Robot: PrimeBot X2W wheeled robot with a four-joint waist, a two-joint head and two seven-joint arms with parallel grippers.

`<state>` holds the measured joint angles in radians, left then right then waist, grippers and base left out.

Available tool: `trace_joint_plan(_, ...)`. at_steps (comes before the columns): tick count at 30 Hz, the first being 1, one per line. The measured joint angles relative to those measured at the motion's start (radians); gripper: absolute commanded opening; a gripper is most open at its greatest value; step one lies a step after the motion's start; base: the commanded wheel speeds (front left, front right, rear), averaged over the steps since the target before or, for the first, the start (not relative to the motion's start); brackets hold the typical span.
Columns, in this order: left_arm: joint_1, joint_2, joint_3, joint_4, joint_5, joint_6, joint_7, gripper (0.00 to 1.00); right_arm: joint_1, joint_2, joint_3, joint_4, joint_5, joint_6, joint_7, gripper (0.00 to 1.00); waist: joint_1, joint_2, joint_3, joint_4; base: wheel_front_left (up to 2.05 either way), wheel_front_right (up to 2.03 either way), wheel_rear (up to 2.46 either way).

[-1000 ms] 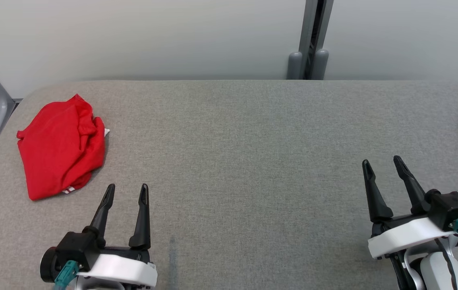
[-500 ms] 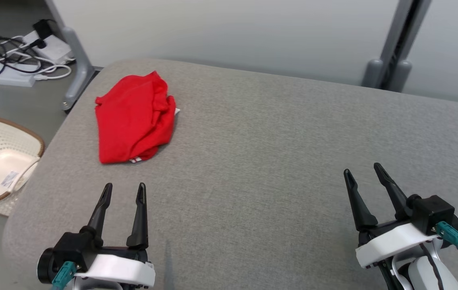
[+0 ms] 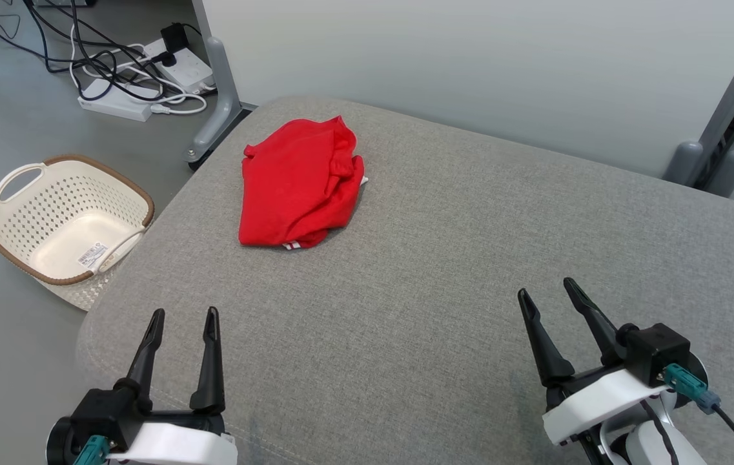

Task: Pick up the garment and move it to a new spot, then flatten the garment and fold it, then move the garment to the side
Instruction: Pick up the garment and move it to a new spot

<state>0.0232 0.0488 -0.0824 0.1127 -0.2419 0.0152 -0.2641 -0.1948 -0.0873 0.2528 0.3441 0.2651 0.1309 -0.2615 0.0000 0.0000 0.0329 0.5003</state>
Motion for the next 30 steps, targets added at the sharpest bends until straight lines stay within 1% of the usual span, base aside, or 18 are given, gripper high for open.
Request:
trace_joint_plan(10, 0.012, 0.000, 0.000, -0.011, -0.006, 0.012, 0.000, 1.00, -0.018, -0.016, 0.015, 0.017, 0.018, 0.000, 0.000, 1.00, 0.0000, 0.0000, -0.002, -0.002, 0.00, 0.00, 0.00)
trace_joint_plan(15, 0.010, 0.000, -0.001, -0.008, -0.007, 0.010, 0.000, 1.00, -0.016, -0.019, 0.009, 0.011, 0.020, 0.000, 0.000, 1.00, 0.0000, 0.0000, 0.004, -0.006, 0.00, 0.00, 0.00)
trace_joint_plan(18, -0.003, 0.000, -0.003, 0.000, -0.020, 0.000, 0.000, 1.00, -0.017, -0.025, 0.002, -0.005, 0.013, 0.000, 0.000, 1.00, 0.0000, 0.0000, 0.022, -0.010, 0.00, 0.00, 0.00)
trace_joint_plan(20, -0.026, 0.000, 0.000, 0.005, -0.018, -0.006, 0.000, 1.00, -0.023, -0.033, -0.002, -0.015, 0.003, 0.000, 0.000, 1.00, 0.0000, 0.0000, 0.044, -0.017, 0.00, 0.00, 0.00)
trace_joint_plan(24, -0.106, 0.000, 0.029, 0.002, -0.054, -0.015, 0.000, 1.00, -0.058, -0.067, -0.016, -0.054, -0.017, 0.000, 0.009, 1.00, 0.0000, 0.0000, 0.104, -0.036, 0.00, 0.00, 0.00)
trace_joint_plan(27, -0.198, 0.000, 0.047, 0.013, -0.040, -0.038, 0.000, 1.00, -0.092, -0.093, -0.030, -0.103, -0.032, 0.000, 0.033, 1.00, 0.0000, 0.0000, 0.164, -0.051, 0.00, 0.00, 0.00)
trace_joint_plan(30, -0.299, 0.002, 0.077, 0.069, -0.031, -0.060, 0.000, 1.00, -0.114, -0.114, -0.028, -0.158, -0.049, 0.000, 0.066, 1.00, 0.0000, 0.0000, 0.228, -0.068, 0.00, 0.00, 0.00)
